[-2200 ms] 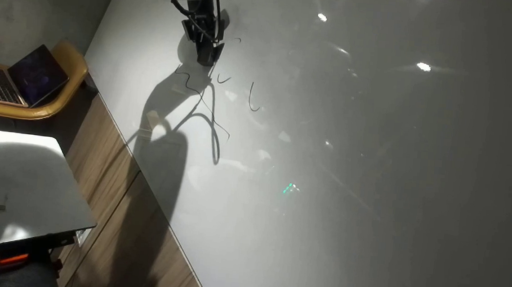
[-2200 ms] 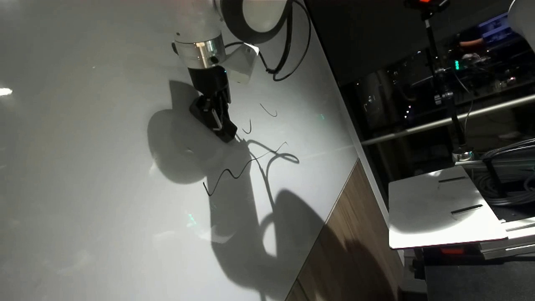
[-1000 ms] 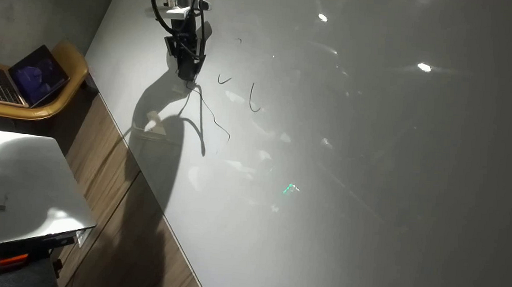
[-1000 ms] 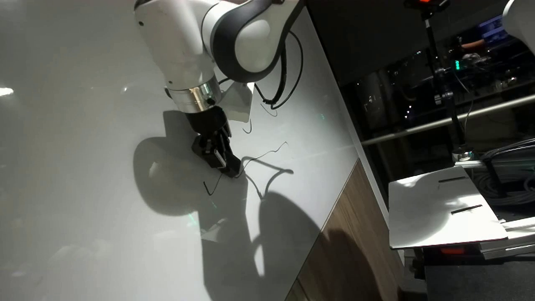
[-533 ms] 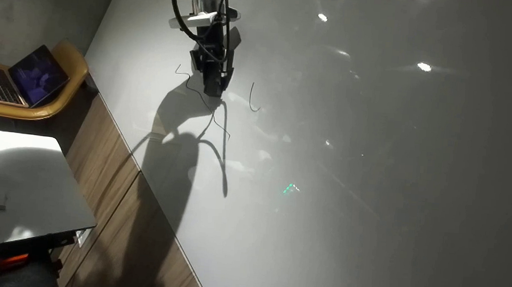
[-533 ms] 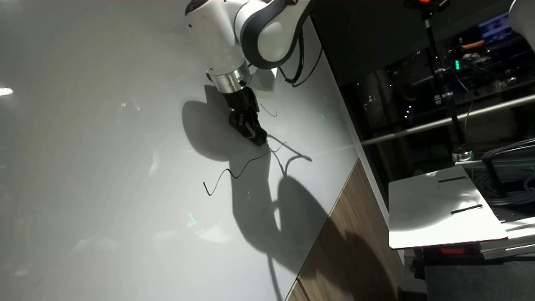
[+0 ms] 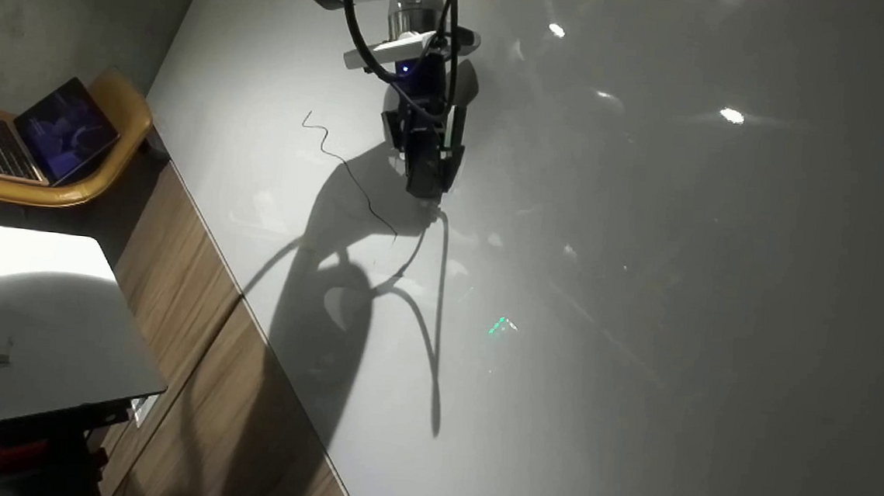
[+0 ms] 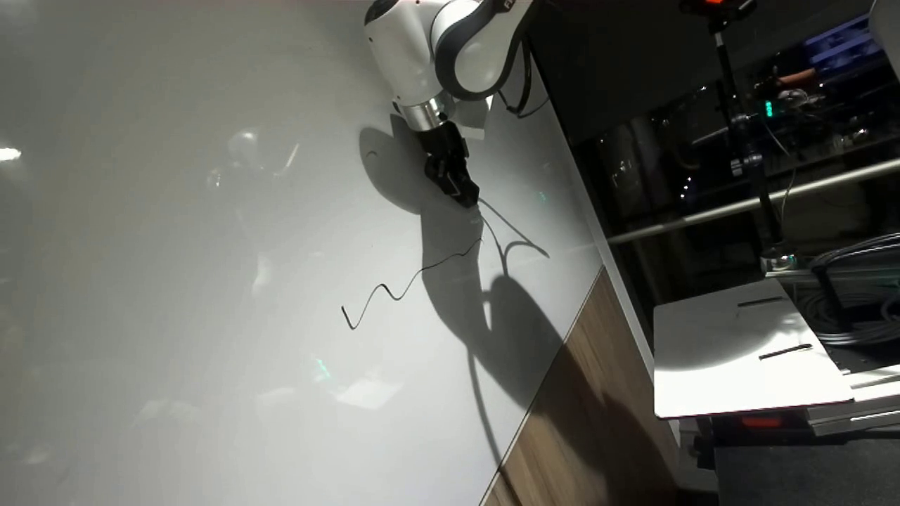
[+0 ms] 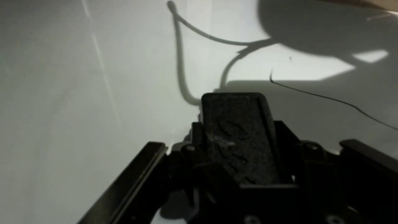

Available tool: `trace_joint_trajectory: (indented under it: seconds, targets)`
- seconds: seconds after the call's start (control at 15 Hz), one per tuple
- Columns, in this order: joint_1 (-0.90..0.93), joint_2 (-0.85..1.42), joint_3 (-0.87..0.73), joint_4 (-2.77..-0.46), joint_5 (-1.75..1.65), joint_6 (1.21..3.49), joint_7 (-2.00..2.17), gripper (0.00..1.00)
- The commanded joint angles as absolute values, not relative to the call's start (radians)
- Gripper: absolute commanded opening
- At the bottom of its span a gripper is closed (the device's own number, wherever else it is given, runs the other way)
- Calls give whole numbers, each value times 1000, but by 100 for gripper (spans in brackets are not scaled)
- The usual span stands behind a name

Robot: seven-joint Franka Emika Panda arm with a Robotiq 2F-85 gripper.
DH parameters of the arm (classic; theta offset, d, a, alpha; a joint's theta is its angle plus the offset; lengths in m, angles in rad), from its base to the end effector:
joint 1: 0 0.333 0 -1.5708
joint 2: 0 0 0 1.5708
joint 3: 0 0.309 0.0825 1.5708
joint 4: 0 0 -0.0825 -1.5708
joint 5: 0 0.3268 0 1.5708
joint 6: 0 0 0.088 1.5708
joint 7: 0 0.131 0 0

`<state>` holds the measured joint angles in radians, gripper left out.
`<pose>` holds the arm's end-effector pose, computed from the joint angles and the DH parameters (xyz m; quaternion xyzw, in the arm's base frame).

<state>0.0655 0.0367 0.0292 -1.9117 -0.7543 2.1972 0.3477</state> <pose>0.5521 0.0147 0.5034 0.9377 0.0593 0.1834 0.2892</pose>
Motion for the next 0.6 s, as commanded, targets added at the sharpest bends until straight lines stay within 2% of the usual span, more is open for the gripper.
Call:
trace_joint_trajectory:
  seconds: [0.0, 0.53]
  targets:
    - [25, 61, 2, -1880, -757, 2263, 324, 32]
    - [6, 86, -9, -1861, -761, 2268, 322, 32]
